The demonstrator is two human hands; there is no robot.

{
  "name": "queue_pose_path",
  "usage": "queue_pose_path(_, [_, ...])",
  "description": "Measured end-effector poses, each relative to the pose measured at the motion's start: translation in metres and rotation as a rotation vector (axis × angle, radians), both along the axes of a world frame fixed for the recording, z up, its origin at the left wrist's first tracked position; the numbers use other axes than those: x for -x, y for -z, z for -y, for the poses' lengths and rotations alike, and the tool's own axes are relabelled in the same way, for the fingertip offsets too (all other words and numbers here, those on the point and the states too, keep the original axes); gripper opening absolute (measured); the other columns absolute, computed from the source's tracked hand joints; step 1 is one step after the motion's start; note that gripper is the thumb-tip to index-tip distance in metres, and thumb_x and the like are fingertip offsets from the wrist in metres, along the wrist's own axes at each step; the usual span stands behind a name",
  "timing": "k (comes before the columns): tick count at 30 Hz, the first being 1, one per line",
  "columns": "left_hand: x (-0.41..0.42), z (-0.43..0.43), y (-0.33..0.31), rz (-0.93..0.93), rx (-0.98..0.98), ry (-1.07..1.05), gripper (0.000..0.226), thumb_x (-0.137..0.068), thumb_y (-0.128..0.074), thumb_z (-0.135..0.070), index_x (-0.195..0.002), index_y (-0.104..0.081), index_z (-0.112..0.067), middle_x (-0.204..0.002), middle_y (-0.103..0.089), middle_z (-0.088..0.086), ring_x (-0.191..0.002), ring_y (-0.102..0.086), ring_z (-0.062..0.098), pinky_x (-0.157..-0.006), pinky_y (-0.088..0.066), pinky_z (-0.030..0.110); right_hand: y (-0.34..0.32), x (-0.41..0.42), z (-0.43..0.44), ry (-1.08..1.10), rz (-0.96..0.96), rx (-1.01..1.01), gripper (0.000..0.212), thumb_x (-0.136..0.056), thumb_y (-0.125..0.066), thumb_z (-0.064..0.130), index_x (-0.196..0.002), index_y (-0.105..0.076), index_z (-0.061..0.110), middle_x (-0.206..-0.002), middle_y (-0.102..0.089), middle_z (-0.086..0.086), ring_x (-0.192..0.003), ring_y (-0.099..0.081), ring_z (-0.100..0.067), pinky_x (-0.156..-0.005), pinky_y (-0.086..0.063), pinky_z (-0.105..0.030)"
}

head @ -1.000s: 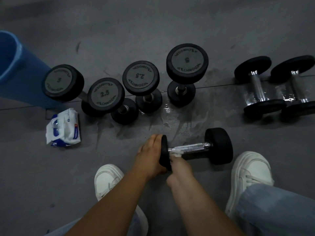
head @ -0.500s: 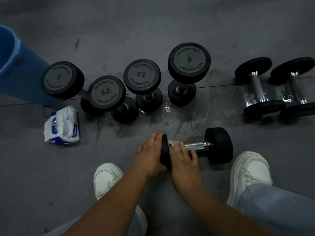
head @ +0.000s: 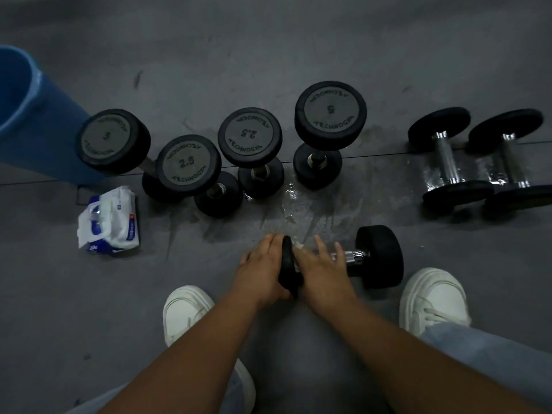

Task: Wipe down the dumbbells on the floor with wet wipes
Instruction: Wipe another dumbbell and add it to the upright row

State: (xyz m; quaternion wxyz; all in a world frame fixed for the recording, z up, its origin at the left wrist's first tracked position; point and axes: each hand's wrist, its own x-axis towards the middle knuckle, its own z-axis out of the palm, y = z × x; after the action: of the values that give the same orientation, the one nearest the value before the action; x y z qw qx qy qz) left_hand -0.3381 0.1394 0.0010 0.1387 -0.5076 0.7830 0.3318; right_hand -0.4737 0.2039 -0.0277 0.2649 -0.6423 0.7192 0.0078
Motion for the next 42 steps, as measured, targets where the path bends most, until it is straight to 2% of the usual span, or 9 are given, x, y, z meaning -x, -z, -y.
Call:
queue_pose_path(5, [-0.001, -0.001, 0.0, -0.008, -0.008, -0.014, 0.117, -0.062, -0.083, -0.04, -0.154, -0.011, -0.026, -0.16, -0.011, -0.005, -0.143, -0.03, 0.022, -0.116, -0.027, 0.041, -0.008, -0.03, -0.032, 0.4, 0.191, 0.31, 0.03, -0.086, -0.056, 0.02, -0.111, -0.069, 0.028, -0.101, -0.072, 0.008, -0.113, -0.06, -0.014, -0.105, -0.028, -0.036])
queue_pose_path(10, [-0.002, -0.002, 0.001, -0.018, 0.001, -0.019, 0.121, -0.058, -0.086, -0.041, -0.153, -0.012, -0.027, -0.159, -0.011, -0.006, -0.141, -0.031, 0.024, -0.116, -0.027, 0.039, 0.001, -0.048, -0.021, 1.696, 1.248, -0.201, 0.019, -0.097, -0.053, 0.01, -0.111, -0.061, 0.001, -0.091, -0.069, -0.014, -0.073, -0.064, -0.018, -0.062, -0.049, -0.024])
queue_pose_path(13, [-0.003, -0.008, 0.004, -0.023, 0.018, -0.02, 0.121, -0.06, -0.085, -0.04, -0.154, -0.01, -0.027, -0.159, -0.009, -0.007, -0.142, -0.029, 0.022, -0.116, -0.024, 0.037, 0.014, -0.048, 0.008, 1.828, 1.522, -0.367, 0.027, -0.098, -0.038, 0.01, -0.097, -0.064, 0.006, -0.075, -0.07, -0.013, -0.069, -0.065, -0.024, -0.06, -0.053, -0.031])
queue_pose_path(18, [-0.002, -0.003, 0.006, -0.012, 0.019, -0.021, 0.121, -0.059, -0.085, -0.039, -0.154, -0.01, -0.027, -0.159, -0.01, -0.006, -0.143, -0.028, 0.02, -0.116, -0.023, 0.037, 0.005, -0.054, -0.006, 1.787, 1.68, -0.224, 0.032, -0.093, -0.037, -0.002, -0.106, -0.062, 0.015, -0.097, -0.067, -0.015, -0.085, -0.062, -0.027, -0.072, -0.049, -0.034])
queue_pose_path(29, [-0.001, -0.005, 0.001, -0.017, 0.022, -0.015, 0.119, -0.063, -0.083, -0.037, -0.155, -0.009, -0.025, -0.161, -0.008, -0.004, -0.145, -0.024, 0.021, -0.117, -0.019, 0.036, -0.001, -0.048, -0.002, 1.785, 1.55, -0.231, 0.022, -0.097, -0.042, 0.002, -0.091, -0.06, 0.013, -0.073, -0.068, -0.009, -0.066, -0.064, -0.021, -0.058, -0.052, -0.029])
queue_pose_path(32, [-0.001, -0.002, 0.0, -0.018, 0.004, 0.01, 0.118, -0.064, -0.084, -0.035, -0.155, -0.01, -0.023, -0.161, -0.009, -0.003, -0.145, -0.025, 0.022, -0.117, -0.019, 0.036, -0.011, -0.047, -0.011, 1.669, 1.418, -0.071, 0.021, -0.093, -0.059, 0.008, -0.11, -0.066, 0.0, -0.089, -0.071, -0.012, -0.081, -0.066, -0.02, -0.078, -0.054, -0.031])
queue_pose_path(34, [-0.001, 0.0, 0.0, -0.007, 0.004, 0.008, 0.119, -0.061, -0.085, -0.034, -0.154, -0.012, -0.022, -0.16, -0.011, -0.003, -0.143, -0.028, 0.022, -0.116, -0.022, 0.038, -0.019, -0.042, -0.011, 1.375, 1.113, 0.151, 0.02, -0.088, -0.066, 0.009, -0.107, -0.07, 0.003, -0.088, -0.071, -0.005, -0.085, -0.065, -0.017, -0.081, -0.05, -0.03])
queue_pose_path(37, [-0.001, 0.003, 0.003, 0.002, 0.008, 0.003, 0.121, -0.058, -0.085, -0.035, -0.154, -0.011, -0.022, -0.159, -0.014, -0.003, -0.145, -0.026, 0.019, -0.117, -0.025, 0.039, -0.006, -0.023, 0.003, 0.552, 0.179, 0.367, 0.026, -0.083, -0.068, 0.017, -0.108, -0.072, 0.025, -0.1, -0.072, 0.005, -0.112, -0.06, -0.018, -0.099, -0.03, -0.037])
queue_pose_path(42, [-0.002, 0.001, 0.007, -0.006, 0.003, -0.004, 0.12, -0.058, -0.084, -0.037, -0.153, -0.013, -0.025, -0.159, -0.014, -0.003, -0.145, -0.024, 0.018, -0.118, -0.024, 0.042, 0.002, -0.023, -0.046, 0.06, -0.081, 0.129, 0.071, -0.069, -0.057, 0.012, -0.139, -0.051, 0.014, -0.147, -0.046, -0.001, -0.135, -0.043, -0.028, -0.106, -0.022, -0.05])
